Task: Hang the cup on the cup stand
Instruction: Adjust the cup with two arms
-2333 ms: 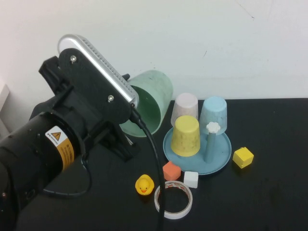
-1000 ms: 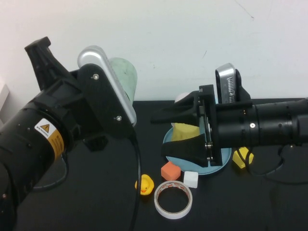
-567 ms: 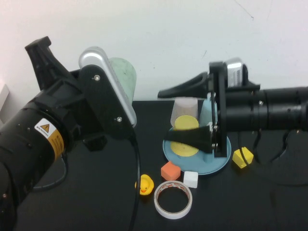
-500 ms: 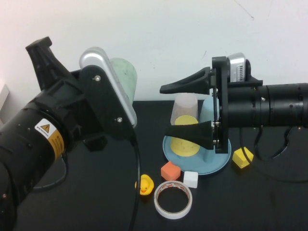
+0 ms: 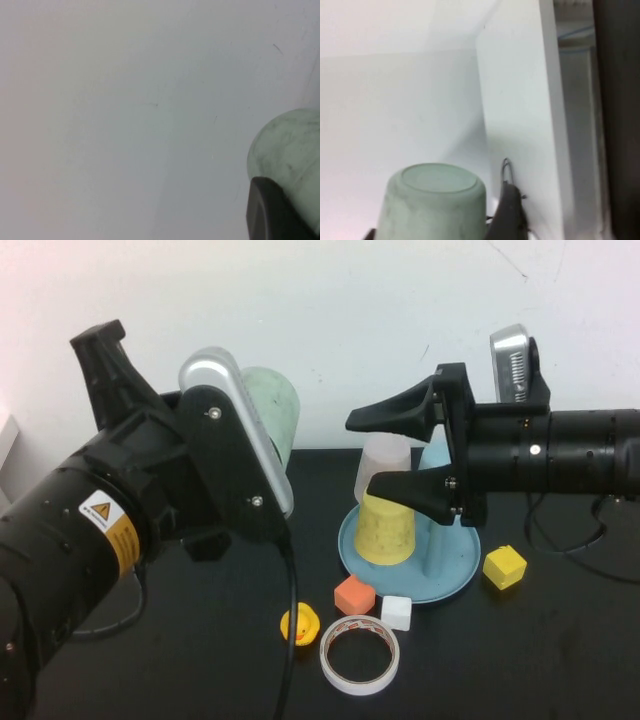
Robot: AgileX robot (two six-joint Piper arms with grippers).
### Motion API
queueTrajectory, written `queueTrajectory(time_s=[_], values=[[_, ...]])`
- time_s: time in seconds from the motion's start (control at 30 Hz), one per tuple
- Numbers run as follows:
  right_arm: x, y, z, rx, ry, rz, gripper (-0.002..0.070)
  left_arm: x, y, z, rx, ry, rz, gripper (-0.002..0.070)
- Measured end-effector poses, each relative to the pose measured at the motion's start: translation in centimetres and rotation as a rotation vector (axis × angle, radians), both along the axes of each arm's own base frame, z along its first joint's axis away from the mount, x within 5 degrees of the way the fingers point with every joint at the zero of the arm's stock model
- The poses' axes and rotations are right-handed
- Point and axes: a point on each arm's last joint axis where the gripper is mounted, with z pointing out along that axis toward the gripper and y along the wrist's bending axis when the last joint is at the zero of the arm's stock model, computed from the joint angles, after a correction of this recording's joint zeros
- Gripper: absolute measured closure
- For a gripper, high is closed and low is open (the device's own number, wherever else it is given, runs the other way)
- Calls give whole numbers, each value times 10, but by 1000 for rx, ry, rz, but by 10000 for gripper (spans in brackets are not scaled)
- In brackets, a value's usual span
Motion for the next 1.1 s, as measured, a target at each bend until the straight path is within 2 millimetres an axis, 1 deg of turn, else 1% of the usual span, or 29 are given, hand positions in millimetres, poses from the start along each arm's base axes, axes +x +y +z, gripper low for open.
queueTrajectory(time_s=[0.03,0.2,0.3,0.43,0.57,0.67,0.93,1.03,1.1], values=[[1,0,0,-17,-34,2,78,0,0,0,0,1,-4,669],[4,-2,-2,-56,-74,-24,78,-1,-1,0,0,3,-14,669],[6,-4,-4,-106,-140,-38,78,-1,-1,0,0,4,-18,669],[7,-4,-4,-129,-201,-20,78,-1,-2,0,0,4,-18,669],[5,-3,-3,-122,-224,8,78,-1,-2,0,2,3,-19,669],[2,-1,-1,-86,-205,38,78,-1,-2,0,2,4,-21,669],[-6,3,5,36,-25,75,78,-1,-3,-1,1,6,-32,669],[-5,11,15,57,-36,96,78,-2,-4,-1,1,9,-44,669],[-4,17,26,71,-64,110,78,-2,-4,-1,1,10,-47,669]])
